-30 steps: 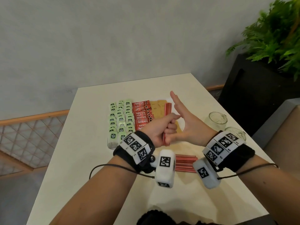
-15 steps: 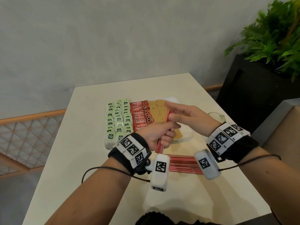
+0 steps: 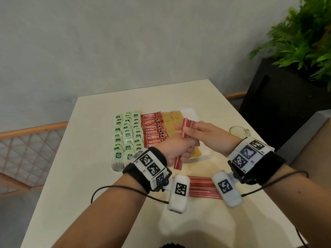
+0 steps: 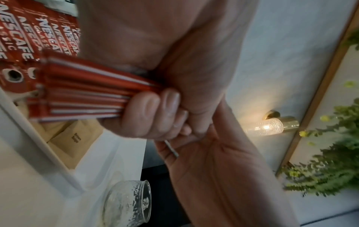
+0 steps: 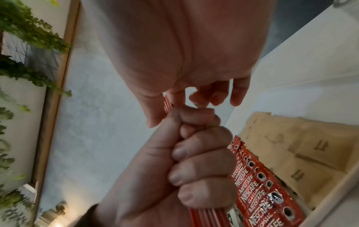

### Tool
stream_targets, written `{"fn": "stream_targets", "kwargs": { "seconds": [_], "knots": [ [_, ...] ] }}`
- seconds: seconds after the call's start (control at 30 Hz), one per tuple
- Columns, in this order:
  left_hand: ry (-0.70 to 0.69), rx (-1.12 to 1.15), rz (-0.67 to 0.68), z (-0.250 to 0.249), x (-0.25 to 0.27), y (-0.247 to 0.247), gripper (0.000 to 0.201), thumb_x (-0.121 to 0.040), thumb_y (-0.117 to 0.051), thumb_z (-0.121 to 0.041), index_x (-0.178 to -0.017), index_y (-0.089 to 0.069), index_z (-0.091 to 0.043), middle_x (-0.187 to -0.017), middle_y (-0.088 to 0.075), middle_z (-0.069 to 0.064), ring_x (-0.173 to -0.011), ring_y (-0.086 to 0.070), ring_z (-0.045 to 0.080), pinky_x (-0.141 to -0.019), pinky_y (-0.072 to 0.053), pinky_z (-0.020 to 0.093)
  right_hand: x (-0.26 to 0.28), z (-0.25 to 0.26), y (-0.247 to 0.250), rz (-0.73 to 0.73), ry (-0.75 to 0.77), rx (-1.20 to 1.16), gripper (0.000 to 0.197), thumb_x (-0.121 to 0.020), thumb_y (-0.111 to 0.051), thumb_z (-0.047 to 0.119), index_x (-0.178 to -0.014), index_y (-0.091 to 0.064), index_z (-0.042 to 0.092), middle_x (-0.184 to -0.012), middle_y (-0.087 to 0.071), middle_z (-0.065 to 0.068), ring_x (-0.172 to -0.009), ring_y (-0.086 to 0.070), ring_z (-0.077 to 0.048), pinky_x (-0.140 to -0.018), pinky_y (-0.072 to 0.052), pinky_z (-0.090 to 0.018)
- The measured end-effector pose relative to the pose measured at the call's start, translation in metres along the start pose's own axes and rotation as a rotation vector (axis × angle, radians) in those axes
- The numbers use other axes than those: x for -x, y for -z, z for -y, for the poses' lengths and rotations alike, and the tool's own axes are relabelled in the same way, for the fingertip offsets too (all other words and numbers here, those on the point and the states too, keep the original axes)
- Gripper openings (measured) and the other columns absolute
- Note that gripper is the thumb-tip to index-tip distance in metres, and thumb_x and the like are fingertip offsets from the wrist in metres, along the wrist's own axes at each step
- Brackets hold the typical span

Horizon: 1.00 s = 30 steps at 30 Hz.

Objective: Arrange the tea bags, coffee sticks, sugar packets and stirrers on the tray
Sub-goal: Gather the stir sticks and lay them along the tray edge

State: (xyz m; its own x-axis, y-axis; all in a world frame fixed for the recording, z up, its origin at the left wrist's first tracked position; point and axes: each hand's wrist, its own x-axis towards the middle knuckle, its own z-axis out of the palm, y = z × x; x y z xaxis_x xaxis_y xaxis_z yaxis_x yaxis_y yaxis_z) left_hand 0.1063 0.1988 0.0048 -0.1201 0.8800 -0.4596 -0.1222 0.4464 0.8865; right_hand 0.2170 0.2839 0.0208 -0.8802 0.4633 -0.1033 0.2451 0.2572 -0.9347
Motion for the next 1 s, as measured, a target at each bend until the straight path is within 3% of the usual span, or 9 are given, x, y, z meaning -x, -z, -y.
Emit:
{"fn": "stream_targets", "kwargs": {
  "seconds": [0.1,0.2,0.3,0.4,0.47,0.57,0.7,0.83,1.0],
  "knots": [
    [-0.051,-0.043,-0.048,-0.004,-0.012,-0.003,0.026,-0.096,-0.045,-0.004,-0.073,-0.044,-0.015,-0.046,-0.032,-0.007,-0.038,-0.024,0.006,-0.038,-0.020,0.018,-0.009,-0.003,0.005,-0.071,0.018,-0.001,0.028,-0.097,-0.054,0.023,-0.115,-0.068,0.008,-0.087,-0.069,0.003,-0.072,-0.061,0.002,-0.069,-0.049,-0.013],
    [-0.125,-0.120,-0.137,-0.012,-0.030,-0.006,0.015,-0.091,-0.050,-0.006,-0.078,-0.046,-0.013,-0.048,-0.036,-0.007,-0.040,-0.027,0.009,-0.040,-0.023,0.019,-0.023,-0.004,0.017,-0.137,0.025,0.064,0.031,-0.094,-0.059,0.028,-0.104,-0.071,0.001,-0.090,-0.072,-0.015,-0.074,-0.062,-0.018,-0.080,-0.052,-0.039],
    [-0.200,-0.114,-0.243,-0.024,-0.054,-0.004,0.009,-0.090,-0.056,-0.009,-0.083,-0.051,-0.010,-0.057,-0.042,0.000,-0.043,-0.035,0.012,-0.043,-0.030,0.023,-0.046,0.000,0.037,-0.188,0.021,0.139,0.024,-0.095,-0.059,0.025,-0.097,-0.072,0.005,-0.083,-0.073,-0.006,-0.073,-0.065,-0.013,-0.078,-0.052,-0.035],
    [-0.237,-0.076,-0.278,-0.040,-0.082,-0.001,0.008,-0.091,-0.058,-0.010,-0.084,-0.054,-0.010,-0.061,-0.045,0.003,-0.052,-0.042,0.017,-0.052,-0.040,0.029,-0.077,0.002,0.059,-0.232,-0.025,0.279,0.030,-0.096,-0.056,0.030,-0.091,-0.070,0.005,-0.086,-0.072,-0.013,-0.077,-0.064,-0.027,-0.078,-0.051,-0.041],
    [-0.255,-0.124,-0.279,-0.049,-0.101,0.003,0.007,-0.090,-0.060,-0.012,-0.084,-0.055,-0.013,-0.066,-0.050,0.005,-0.058,-0.048,0.020,-0.059,-0.045,0.033,-0.098,-0.001,0.075,-0.267,-0.076,0.345,0.032,-0.098,-0.052,0.032,-0.088,-0.069,0.007,-0.080,-0.067,-0.014,-0.068,-0.057,-0.024,-0.068,-0.045,-0.037],
    [-0.257,-0.284,-0.252,-0.051,-0.128,0.016,0.009,-0.091,-0.060,-0.013,-0.084,-0.053,-0.012,-0.075,-0.057,0.008,-0.062,-0.054,0.020,-0.057,-0.045,0.029,-0.127,-0.013,0.094,-0.305,-0.160,0.398,0.033,-0.100,-0.048,0.032,-0.085,-0.066,0.009,-0.071,-0.056,-0.011,-0.059,-0.046,-0.018,-0.063,-0.038,-0.032],
    [-0.241,-0.678,-0.247,-0.040,-0.157,0.037,0.024,-0.092,-0.062,-0.029,-0.072,-0.056,-0.016,-0.066,-0.059,-0.004,-0.058,-0.053,0.012,-0.052,-0.036,0.021,-0.167,-0.045,0.102,-0.300,-0.335,0.492,0.037,-0.099,-0.048,0.036,-0.093,-0.067,0.004,-0.076,-0.060,-0.010,-0.069,-0.054,-0.025,-0.070,-0.045,-0.035],
    [-0.172,-0.982,-0.359,-0.021,-0.182,0.053,0.042,-0.086,-0.064,-0.049,-0.114,-0.064,-0.019,-0.111,-0.065,0.003,-0.105,-0.059,0.021,-0.088,-0.049,0.036,-0.191,-0.073,0.099,-0.223,-0.477,0.679,0.034,-0.099,-0.049,0.034,-0.083,-0.059,0.006,-0.070,-0.056,-0.006,-0.069,-0.054,-0.023,-0.067,-0.041,-0.031],
    [-0.154,-1.270,-0.384,-0.010,-0.189,0.056,0.061,-0.090,-0.058,-0.044,-0.144,-0.041,-0.020,-0.151,-0.039,0.003,-0.140,-0.030,0.029,-0.114,-0.024,0.046,-0.204,-0.094,0.086,-0.114,-0.528,0.743,0.035,-0.098,-0.050,0.032,-0.076,-0.059,0.007,-0.069,-0.058,-0.004,-0.060,-0.053,-0.020,-0.061,-0.041,-0.027]
  ]
}}
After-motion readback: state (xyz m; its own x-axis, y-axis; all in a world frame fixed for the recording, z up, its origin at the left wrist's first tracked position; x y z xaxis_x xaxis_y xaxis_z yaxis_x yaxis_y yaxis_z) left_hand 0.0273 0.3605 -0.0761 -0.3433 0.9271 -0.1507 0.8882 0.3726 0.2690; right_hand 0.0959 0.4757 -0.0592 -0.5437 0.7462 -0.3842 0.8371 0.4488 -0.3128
